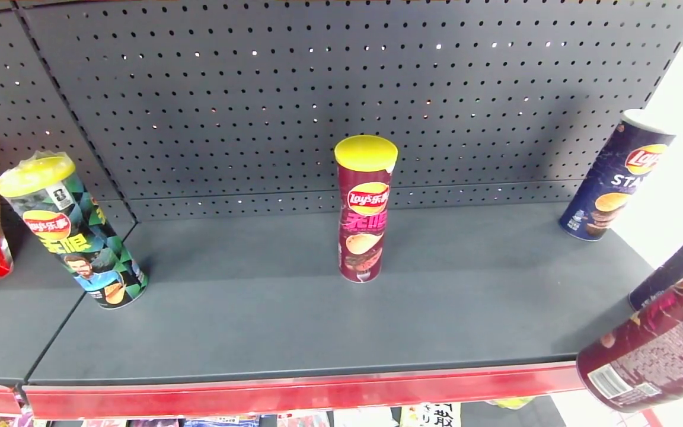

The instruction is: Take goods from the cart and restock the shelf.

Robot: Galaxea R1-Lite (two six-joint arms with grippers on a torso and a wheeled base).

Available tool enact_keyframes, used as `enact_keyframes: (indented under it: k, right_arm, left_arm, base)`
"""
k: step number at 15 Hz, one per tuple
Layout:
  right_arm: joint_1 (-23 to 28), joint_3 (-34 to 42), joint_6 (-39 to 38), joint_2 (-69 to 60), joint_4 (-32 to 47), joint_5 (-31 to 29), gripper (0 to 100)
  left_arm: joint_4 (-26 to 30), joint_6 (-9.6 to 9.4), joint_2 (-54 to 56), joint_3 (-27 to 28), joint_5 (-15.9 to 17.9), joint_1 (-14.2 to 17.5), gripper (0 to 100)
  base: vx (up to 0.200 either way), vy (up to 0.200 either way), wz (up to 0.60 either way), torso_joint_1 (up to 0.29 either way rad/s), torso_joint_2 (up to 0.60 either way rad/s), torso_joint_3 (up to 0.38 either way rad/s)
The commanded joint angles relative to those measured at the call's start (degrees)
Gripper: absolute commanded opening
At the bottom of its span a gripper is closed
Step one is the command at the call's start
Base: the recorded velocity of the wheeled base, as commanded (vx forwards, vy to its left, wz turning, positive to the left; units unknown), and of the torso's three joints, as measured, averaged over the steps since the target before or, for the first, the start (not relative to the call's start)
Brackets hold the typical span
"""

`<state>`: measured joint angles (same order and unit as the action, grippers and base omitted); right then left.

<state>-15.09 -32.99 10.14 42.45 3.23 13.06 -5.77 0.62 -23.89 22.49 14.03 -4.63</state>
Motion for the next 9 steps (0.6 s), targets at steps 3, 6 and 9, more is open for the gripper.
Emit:
enact_keyframes:
  k: [3, 6, 9]
  right_arm:
    - [0.06, -0.23, -0.12, 1.15, -0.07, -0.05, 0]
    - [0.15, -0.76, -1.00, 0.44, -0.15, -0.14, 0]
    - [0.24, -1.73, -1.35, 0.44, -0.15, -0.14, 0]
  left_arm:
    - [-12.34, -6.51, -48.35, 22.77, 21.92, -13.30, 100]
    - [-12.52, -6.95, -59.16, 30.59, 22.44, -19.89, 100]
    - [-13.22, -10.47, -65.67, 33.49, 24.55, -21.82, 100]
  base:
    - [0.000, 0.000, 0.00, 0.000, 0.00, 0.000]
    - [0.000, 0.000, 0.00, 0.000, 0.00, 0.000]
    - [0.000, 0.000, 0.00, 0.000, 0.00, 0.000]
